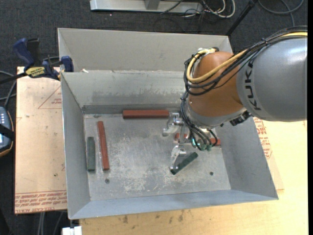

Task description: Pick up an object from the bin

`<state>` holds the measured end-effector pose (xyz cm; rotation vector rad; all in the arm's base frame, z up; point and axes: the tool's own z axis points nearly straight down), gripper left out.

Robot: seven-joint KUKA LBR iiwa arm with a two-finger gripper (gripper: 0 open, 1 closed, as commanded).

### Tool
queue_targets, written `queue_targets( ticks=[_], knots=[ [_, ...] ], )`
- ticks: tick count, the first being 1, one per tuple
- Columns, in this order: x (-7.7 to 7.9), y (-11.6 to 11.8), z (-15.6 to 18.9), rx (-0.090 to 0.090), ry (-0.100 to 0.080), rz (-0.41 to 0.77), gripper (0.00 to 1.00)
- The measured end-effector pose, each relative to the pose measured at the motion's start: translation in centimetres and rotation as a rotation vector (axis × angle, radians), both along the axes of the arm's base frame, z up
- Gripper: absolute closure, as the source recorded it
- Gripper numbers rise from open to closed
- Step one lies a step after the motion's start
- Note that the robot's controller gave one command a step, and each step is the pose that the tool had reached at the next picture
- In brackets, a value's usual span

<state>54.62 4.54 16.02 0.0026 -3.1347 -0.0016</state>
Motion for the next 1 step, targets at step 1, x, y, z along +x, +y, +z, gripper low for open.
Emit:
queue_targets(
  ticks=[1],
  knots=[
    [0.18,-0.02,0.35,0.0,-0.007,-0.001,0.0]
  ],
)
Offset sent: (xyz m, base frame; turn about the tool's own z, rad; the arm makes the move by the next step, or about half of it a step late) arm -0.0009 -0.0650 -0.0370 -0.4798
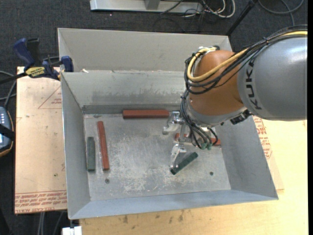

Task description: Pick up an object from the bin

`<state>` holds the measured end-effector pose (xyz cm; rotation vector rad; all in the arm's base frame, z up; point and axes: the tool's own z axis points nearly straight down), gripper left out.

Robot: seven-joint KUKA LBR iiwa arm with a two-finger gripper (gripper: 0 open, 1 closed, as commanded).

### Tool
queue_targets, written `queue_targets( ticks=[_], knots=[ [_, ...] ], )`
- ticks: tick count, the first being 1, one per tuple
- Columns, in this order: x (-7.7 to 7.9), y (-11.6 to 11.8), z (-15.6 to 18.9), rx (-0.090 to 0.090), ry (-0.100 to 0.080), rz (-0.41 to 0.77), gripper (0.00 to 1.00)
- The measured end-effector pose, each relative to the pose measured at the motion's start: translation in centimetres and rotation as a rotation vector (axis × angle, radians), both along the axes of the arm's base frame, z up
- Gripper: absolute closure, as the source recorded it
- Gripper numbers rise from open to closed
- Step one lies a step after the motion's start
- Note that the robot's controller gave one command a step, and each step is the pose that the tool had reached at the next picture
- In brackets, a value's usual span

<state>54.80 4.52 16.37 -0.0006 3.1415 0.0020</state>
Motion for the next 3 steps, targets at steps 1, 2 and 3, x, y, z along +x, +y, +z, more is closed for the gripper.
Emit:
queue_targets(
  ticks=[1,2,3],
  knots=[
    [-0.1,-3.0,-2.0,0.001,-0.004,0.264,0.0],
    [-2.6,-6.6,-5.2,0.0,0.003,0.513,0.0],
    [-1.7,-6.2,-5.1,-0.001,-0.003,0.673,0.0]
  ],
)
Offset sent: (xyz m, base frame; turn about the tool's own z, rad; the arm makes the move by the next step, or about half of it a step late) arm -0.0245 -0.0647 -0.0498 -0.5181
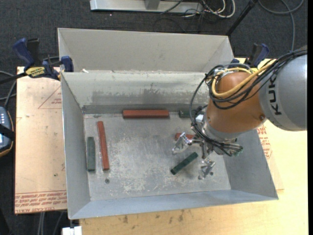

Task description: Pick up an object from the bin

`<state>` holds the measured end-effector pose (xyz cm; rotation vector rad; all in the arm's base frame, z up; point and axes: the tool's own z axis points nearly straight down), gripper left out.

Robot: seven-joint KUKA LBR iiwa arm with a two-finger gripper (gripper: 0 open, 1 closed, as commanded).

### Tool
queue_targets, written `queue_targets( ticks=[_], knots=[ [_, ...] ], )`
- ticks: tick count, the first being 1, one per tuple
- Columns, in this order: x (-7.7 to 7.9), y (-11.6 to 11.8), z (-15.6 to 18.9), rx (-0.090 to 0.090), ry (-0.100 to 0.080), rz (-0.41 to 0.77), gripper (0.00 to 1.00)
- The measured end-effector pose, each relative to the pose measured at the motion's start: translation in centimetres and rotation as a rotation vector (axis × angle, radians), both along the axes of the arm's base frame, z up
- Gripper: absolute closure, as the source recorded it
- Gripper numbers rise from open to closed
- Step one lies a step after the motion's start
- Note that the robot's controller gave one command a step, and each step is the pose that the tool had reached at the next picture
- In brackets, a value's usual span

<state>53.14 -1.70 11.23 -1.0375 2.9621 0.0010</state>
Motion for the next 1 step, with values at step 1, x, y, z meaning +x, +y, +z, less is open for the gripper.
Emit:
queue_targets(
  ticks=[1],
  knots=[
    [1.46,1.0,-3.95,-0.001,0.001,0.048,0.0]
  ],
)
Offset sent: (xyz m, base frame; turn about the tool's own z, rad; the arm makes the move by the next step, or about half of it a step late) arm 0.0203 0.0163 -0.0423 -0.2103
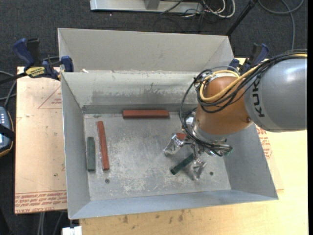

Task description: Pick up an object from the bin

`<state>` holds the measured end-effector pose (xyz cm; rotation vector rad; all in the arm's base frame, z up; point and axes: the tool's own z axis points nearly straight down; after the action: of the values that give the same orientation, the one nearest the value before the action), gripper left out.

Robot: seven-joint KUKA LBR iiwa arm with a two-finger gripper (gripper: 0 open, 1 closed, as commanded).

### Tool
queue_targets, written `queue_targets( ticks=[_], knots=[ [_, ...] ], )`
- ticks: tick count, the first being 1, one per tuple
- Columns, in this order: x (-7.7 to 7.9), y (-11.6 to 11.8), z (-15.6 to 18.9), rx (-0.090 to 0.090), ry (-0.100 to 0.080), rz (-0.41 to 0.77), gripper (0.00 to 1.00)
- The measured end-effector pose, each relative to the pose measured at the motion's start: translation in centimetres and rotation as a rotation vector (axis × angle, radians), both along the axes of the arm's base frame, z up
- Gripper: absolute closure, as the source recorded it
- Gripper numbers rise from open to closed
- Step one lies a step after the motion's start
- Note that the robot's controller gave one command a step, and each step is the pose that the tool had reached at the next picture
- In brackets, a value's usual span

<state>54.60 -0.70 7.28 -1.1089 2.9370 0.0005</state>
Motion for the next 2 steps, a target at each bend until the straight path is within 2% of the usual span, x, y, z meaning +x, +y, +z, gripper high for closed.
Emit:
queue_targets(
  ticks=[1,2],
  knots=[
    [1.11,0.71,0.53,-0.002,-0.009,0.158,1.0],
    [1.11,0.71,0.53,-0.002,-0.009,0.158,1.0]
  ],
)
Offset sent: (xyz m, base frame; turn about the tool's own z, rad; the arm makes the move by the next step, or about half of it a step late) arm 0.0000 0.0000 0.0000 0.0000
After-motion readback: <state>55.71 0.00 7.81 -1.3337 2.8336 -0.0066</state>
